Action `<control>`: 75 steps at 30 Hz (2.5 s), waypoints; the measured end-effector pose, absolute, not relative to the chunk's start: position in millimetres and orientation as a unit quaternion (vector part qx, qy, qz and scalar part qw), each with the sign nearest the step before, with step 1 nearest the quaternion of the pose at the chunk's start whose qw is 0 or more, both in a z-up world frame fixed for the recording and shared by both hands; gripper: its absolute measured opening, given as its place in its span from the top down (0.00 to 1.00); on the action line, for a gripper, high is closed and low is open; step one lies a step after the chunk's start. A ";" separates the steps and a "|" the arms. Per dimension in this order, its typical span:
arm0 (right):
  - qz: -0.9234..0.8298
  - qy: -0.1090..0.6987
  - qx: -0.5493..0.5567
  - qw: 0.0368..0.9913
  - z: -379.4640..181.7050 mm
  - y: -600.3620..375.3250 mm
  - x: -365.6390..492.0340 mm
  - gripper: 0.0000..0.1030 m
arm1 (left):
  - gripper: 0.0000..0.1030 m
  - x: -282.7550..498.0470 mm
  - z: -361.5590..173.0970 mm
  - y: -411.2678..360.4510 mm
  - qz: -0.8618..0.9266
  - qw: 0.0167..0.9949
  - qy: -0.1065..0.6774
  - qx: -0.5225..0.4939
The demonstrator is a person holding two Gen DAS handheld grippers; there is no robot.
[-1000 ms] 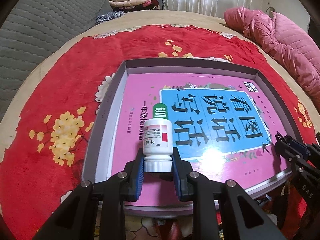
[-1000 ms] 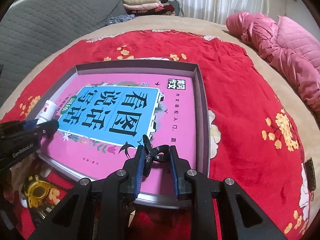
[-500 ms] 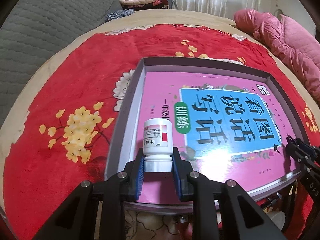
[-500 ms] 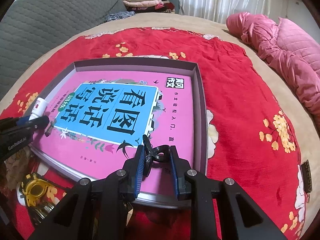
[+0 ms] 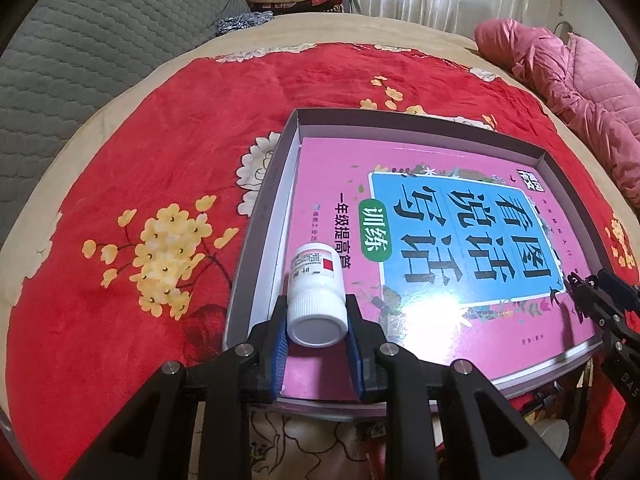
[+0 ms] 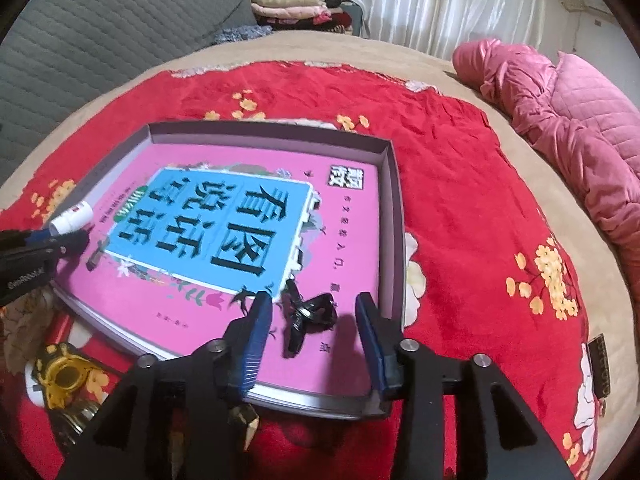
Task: Organize rigid objects
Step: 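Drop the clip on the book with the right gripper while the left sets the bottle down, then withdraw both open grippers from the grey box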
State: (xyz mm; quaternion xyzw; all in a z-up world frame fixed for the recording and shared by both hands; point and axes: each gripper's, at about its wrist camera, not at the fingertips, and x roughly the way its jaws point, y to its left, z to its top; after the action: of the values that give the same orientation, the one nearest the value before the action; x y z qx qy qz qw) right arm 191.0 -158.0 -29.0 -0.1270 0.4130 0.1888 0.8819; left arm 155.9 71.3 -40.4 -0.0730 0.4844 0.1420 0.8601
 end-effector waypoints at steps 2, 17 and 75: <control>0.193 0.407 -0.125 0.884 -26.0 -157.4 189.6 0.54 | 0.75 154.5 -40.4 72.2 0.140 0.860 0.486 -0.074; 0.217 0.407 -0.013 0.887 -6.4 -184.3 197.0 0.43 | 0.74 154.1 -39.4 70.0 0.142 0.857 0.490 -0.065; 0.183 0.311 0.035 0.932 40.2 -240.5 146.6 0.27 | 0.40 75.7 39.8 53.4 0.079 0.914 0.388 -0.092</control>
State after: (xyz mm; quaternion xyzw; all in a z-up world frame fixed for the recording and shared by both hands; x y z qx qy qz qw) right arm 146.6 -240.5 40.2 0.0353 0.3114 0.1827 0.9319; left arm 75.7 53.4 39.8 -0.0919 0.3883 0.0786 0.9136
